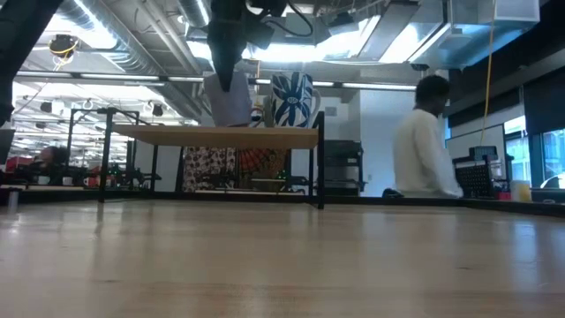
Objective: Place coffee mugs
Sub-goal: Put the blue mug on the shelf
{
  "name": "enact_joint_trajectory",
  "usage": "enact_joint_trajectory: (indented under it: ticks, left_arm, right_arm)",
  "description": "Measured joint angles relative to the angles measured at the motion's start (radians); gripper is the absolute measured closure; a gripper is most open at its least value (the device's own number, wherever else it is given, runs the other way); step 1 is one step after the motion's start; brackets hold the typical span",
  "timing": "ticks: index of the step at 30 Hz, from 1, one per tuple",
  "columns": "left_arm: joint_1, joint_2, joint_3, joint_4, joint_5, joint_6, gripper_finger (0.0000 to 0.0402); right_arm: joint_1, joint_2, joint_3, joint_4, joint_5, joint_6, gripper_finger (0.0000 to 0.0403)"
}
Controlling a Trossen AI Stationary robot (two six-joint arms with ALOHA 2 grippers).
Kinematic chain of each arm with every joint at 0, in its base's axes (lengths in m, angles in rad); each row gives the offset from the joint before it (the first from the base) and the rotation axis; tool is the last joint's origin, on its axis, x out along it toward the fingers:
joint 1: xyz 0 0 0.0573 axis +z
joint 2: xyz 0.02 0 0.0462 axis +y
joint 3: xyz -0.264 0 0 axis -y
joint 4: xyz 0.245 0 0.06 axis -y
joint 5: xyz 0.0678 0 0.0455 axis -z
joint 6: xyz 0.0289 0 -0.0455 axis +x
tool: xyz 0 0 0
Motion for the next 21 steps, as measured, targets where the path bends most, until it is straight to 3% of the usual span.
enact_joint_trajectory:
  ticks: [5, 10, 15, 21]
  left_arm:
    - [0.000, 0.001, 0.000, 0.000, -0.008, 0.015, 0.0383]
    - [0.000, 0.002, -0.001, 0.001, -0.004, 0.029, 0.0349]
    - [0.000, 0.003, -0.002, 0.000, -0.004, 0.042, 0.0341]
    - [0.000, 0.003, -0.002, 0.009, -0.073, 0.042, 0.0339]
  right_arm:
    - [0.000, 0.000, 0.000, 0.003, 0.000, 0.001, 0.0194]
    - [0.000, 0.000, 0.000, 0.008, 0.000, 0.003, 0.0194]
    - [0.000, 0.000, 0.000, 0.008, -0.001, 0.003, 0.0194]
    - [0.000, 0.000, 0.000, 0.008, -0.001, 0.003, 0.0194]
